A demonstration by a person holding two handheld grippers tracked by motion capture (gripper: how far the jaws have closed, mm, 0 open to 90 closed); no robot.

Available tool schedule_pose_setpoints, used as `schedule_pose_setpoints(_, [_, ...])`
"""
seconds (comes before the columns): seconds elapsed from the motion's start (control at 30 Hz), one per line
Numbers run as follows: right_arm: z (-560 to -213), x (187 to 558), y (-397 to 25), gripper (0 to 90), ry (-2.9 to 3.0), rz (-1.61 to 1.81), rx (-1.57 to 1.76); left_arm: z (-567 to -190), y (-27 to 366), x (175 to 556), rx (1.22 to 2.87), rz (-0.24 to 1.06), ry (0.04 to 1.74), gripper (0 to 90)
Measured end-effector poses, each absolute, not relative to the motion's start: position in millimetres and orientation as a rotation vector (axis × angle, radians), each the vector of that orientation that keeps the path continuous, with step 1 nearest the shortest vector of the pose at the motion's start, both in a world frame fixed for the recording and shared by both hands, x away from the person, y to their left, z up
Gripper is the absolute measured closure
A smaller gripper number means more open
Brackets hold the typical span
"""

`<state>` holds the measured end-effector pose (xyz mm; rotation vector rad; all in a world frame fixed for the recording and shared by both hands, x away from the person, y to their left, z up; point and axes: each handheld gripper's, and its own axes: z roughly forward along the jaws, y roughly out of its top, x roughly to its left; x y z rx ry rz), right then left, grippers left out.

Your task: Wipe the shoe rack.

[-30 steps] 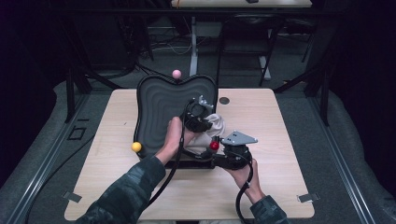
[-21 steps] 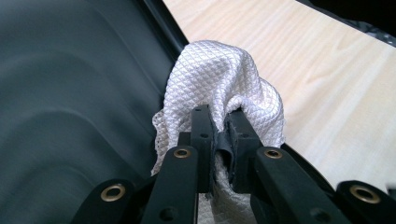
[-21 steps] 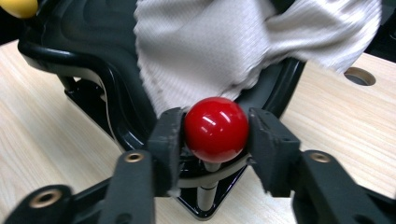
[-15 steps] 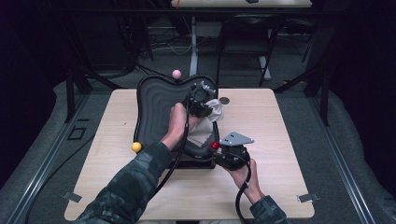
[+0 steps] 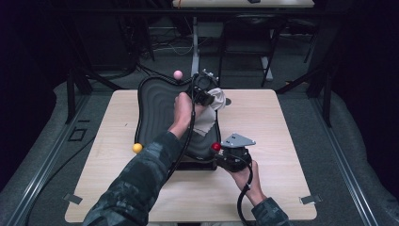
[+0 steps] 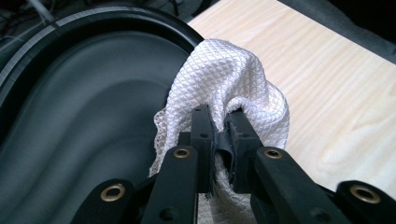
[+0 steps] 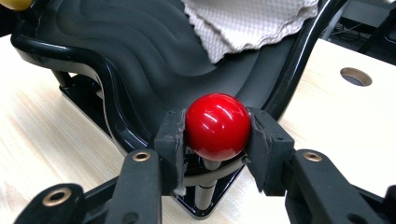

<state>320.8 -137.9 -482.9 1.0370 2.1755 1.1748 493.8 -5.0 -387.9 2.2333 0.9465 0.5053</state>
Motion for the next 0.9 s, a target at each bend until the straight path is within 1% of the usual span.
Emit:
schedule_pose_setpoints(0.23, [-483,320,-137,59.8,2.174,1.167,1.040,-381,-6,505,2.214,0.538,0.986,83.3])
schedule_pose_setpoints(0.6, [-483,320,-137,59.8,2.173,1.167,1.043,-369,3,523,2.179,0.575,1.079,83.2])
schedule_pose_setpoints(0.9, [-483,320,-137,59.8,2.175,1.167,1.036,-364,21,530,2.147,0.616,1.173,83.1])
